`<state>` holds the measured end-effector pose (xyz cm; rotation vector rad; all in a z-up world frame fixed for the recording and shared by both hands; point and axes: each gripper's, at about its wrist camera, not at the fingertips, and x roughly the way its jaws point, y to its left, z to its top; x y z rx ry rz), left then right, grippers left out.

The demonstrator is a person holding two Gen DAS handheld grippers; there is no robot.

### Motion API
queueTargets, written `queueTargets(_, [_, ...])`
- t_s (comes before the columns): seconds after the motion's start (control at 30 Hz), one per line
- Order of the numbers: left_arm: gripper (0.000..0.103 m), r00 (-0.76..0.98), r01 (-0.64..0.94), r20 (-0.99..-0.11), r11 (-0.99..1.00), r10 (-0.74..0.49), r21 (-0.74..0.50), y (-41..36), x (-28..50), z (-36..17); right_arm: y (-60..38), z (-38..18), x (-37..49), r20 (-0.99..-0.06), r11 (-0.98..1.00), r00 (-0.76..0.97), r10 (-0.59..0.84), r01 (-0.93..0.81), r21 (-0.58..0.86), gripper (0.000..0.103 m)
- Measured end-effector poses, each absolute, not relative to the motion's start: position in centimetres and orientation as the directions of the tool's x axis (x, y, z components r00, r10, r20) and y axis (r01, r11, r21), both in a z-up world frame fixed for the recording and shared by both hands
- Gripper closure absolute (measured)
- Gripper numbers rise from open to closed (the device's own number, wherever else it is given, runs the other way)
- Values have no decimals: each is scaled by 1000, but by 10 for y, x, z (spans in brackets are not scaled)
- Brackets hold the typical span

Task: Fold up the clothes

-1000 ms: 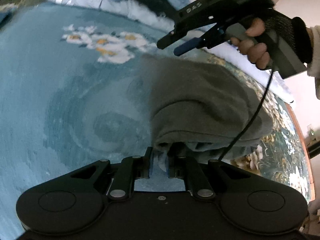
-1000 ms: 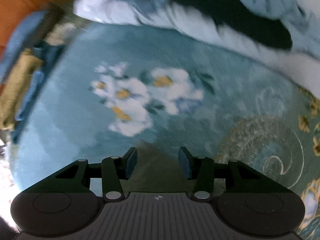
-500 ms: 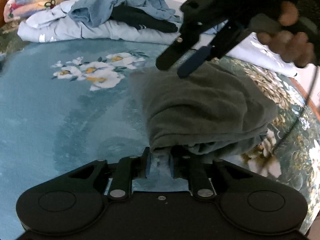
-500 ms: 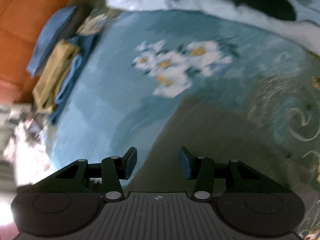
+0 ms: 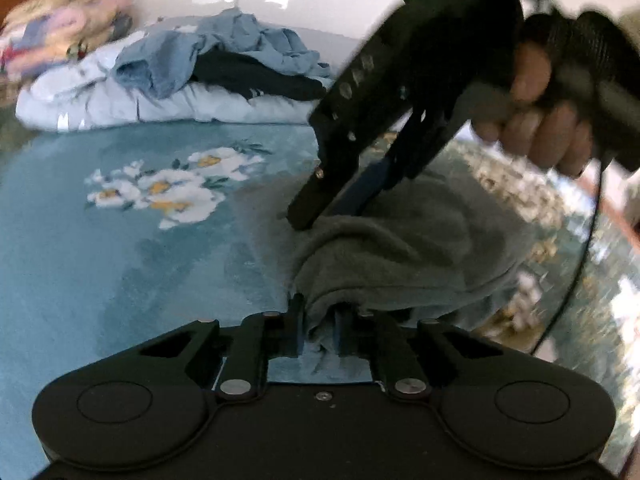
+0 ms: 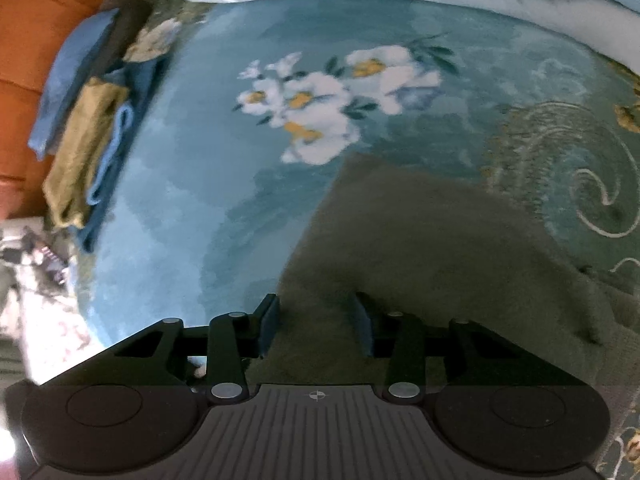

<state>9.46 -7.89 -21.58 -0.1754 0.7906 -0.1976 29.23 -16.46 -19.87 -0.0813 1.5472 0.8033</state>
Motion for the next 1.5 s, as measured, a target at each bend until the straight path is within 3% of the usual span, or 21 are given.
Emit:
queueTargets(0.2, [98, 620, 77, -749, 969, -232, -236, -72, 78, -243, -173, -218, 302, -894, 792, -191, 405, -415, 447, 71])
queueTargets(0.33, [98, 637, 78, -735, 968, -231, -237, -69, 75, -240, -171, -222, 299, -899, 796, -180, 398, -420, 436, 71])
queueTargets(0.6, [92, 632, 75, -737, 965, -240, -250, -43, 55, -216, -188, -190, 294, -870, 764, -138, 473, -427, 483, 61])
queueTargets(0.67, [87, 626, 39, -752, 971, -208, -235, -31, 48, -210, -205, -176, 293, -859, 761, -85, 505, -424, 490, 61])
queueTargets(0.8, [86, 635, -66, -753, 959, -172, -274, -2, 53, -188, -256, -163, 291, -862, 816, 33, 506, -343, 466, 61])
queueTargets(0.93, [69, 695, -39, -667, 912, -269, -408, 0, 93, -165, -296, -168, 283, -858, 842, 78, 507, -256, 475, 60])
queueTargets(1.1, [62, 683, 83, -573, 828, -453, -555, -33, 161, -163, -321, -177, 280, -832, 838, 130, 539, -180, 514, 60])
queueTargets(1.2, [61, 629, 63, -614, 819, -476, -570, -54, 183, -185, -321, -182, 286, -816, 832, 169, 553, -165, 530, 59])
queueTargets(1.33, [61, 571, 13, -682, 835, -458, -550, -64, 186, -215, -321, -208, 304, -808, 825, 166, 565, -111, 554, 63])
queueTargets(1.5, [61, 551, 32, -715, 867, -431, -498, -69, 179, -231, -341, -246, 313, -814, 822, 117, 569, -30, 569, 84])
